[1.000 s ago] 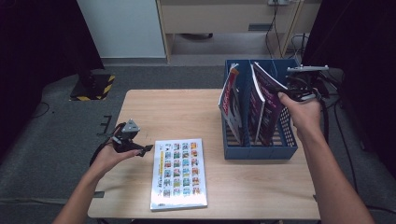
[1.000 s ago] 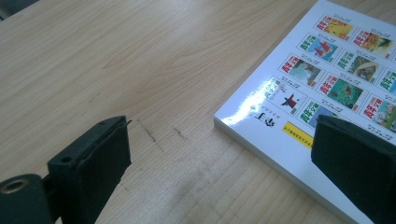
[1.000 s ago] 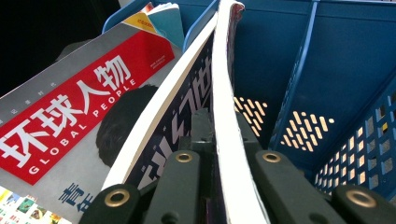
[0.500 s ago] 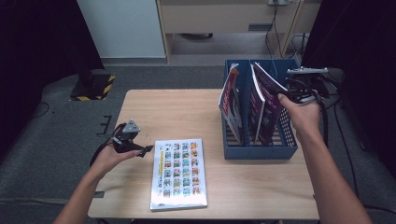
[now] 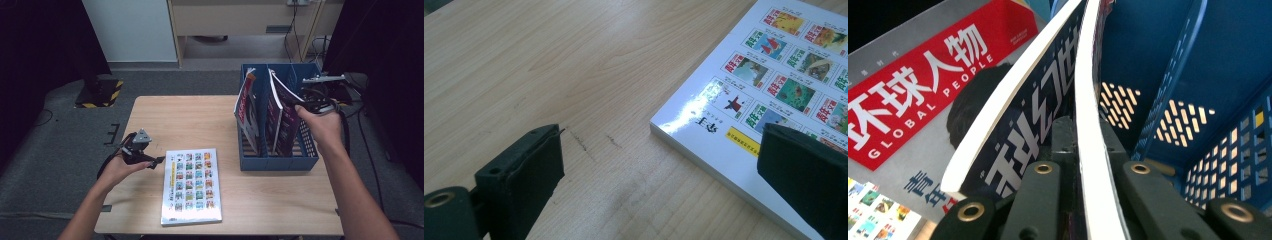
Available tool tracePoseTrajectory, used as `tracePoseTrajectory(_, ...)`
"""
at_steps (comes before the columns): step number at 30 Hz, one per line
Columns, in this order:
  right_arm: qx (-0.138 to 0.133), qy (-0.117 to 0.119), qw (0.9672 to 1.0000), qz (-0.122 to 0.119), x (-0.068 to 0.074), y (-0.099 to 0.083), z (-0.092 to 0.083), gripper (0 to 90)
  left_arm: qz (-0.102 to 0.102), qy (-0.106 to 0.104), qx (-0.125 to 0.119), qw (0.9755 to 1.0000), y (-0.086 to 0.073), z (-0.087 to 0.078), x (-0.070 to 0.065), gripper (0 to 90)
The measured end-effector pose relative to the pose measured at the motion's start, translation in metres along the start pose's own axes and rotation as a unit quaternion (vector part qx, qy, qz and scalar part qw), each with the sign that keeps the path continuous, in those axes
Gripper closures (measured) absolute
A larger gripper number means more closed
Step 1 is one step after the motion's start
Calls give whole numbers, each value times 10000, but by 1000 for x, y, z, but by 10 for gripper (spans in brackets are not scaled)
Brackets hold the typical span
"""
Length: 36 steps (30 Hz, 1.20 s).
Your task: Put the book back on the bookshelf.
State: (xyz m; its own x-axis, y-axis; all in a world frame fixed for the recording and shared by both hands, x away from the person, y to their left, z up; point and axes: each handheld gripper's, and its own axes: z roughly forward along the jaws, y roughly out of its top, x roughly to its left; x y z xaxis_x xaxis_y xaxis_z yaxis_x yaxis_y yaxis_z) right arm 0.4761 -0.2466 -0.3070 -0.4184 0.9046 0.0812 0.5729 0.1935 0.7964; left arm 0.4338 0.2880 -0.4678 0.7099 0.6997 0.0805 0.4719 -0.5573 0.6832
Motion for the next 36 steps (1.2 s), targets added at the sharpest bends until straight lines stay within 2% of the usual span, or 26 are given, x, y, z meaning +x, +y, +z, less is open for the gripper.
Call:
tracePoseTrajectory(6,337,16,9994,-87,2,3,-3,809,21,-5,-6,10000,0,0,0,43)
tracePoseTrajectory(18,660,131,9976,-153,8,11,-2,767,-39,-6,-23,10000,-3,0,1,43)
tracePoseTrajectory(28,769,135,9968,-160,10,19,1,737,-50,-10,-57,10000,-5,-2,3,43)
tracePoseTrajectory(36,799,62,9968,-46,9,27,5,738,-83,-22,-75,9999,-7,-2,4,43)
